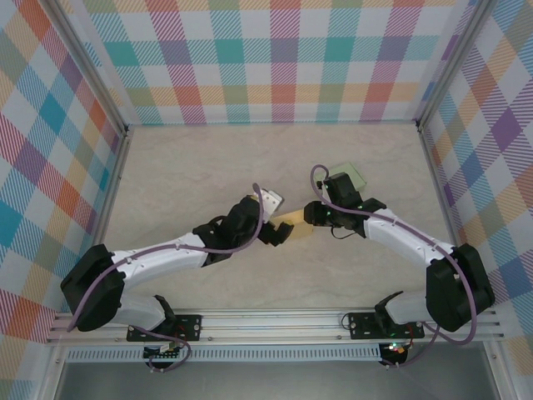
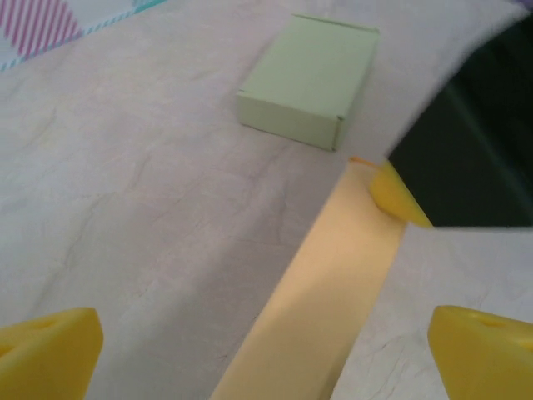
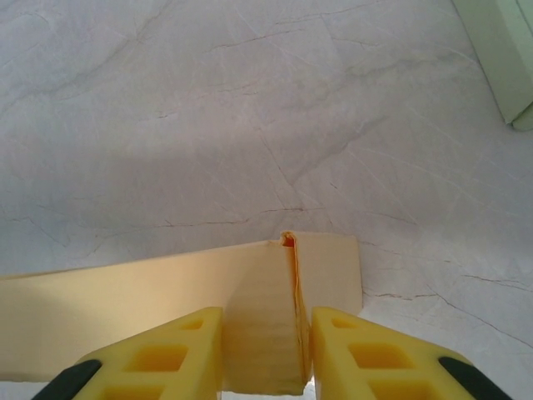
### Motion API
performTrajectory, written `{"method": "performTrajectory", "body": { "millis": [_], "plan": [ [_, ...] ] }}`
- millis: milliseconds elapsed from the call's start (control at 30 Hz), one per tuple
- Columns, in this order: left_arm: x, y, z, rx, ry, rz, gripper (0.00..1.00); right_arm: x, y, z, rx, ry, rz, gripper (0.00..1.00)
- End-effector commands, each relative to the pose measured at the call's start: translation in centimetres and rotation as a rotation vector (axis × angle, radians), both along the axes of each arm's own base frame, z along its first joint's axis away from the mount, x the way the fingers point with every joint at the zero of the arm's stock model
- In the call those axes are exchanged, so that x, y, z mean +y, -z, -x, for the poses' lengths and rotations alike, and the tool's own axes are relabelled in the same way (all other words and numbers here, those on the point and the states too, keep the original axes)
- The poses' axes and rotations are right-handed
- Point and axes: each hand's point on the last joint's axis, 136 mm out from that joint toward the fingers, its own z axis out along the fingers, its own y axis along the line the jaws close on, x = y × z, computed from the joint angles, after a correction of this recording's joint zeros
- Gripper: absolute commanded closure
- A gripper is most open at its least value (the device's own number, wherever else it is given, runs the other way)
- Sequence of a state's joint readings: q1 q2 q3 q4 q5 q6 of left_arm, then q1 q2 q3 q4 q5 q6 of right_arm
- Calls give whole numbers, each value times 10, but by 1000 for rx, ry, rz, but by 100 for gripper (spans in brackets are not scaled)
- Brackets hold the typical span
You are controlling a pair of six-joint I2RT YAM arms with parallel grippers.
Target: Fold the paper box
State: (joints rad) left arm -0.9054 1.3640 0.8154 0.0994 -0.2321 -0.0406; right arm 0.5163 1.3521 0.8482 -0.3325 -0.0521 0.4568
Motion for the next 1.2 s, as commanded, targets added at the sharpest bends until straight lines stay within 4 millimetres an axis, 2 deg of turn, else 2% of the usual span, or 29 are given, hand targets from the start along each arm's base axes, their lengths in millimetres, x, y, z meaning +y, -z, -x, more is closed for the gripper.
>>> {"method": "performTrajectory", "body": {
  "millis": [0,100,267,533,700,833,933,1033,1167],
  "plan": [
    [21,0,-15,194,-292,215,0,-26,47,35,176,9,126,69],
    [26,13,-10,304,-376,226,0,-26,44,35,161,3,121,69],
    [23,32,2,408,-374,222,1,-26,41,35,147,3,114,68],
    [32,62,23,512,-381,192,14,-25,43,35,151,0,110,68],
    [40,79,31,543,-395,180,35,-25,42,35,149,4,104,69],
    [46,90,35,556,-414,172,69,-26,43,36,150,8,105,71],
    [51,94,38,557,-426,158,84,-27,44,38,154,13,106,72],
    [57,91,38,537,-433,155,84,-27,46,39,157,11,107,74],
    [54,69,32,460,-382,164,70,-23,43,39,159,0,88,74]
  ]
}}
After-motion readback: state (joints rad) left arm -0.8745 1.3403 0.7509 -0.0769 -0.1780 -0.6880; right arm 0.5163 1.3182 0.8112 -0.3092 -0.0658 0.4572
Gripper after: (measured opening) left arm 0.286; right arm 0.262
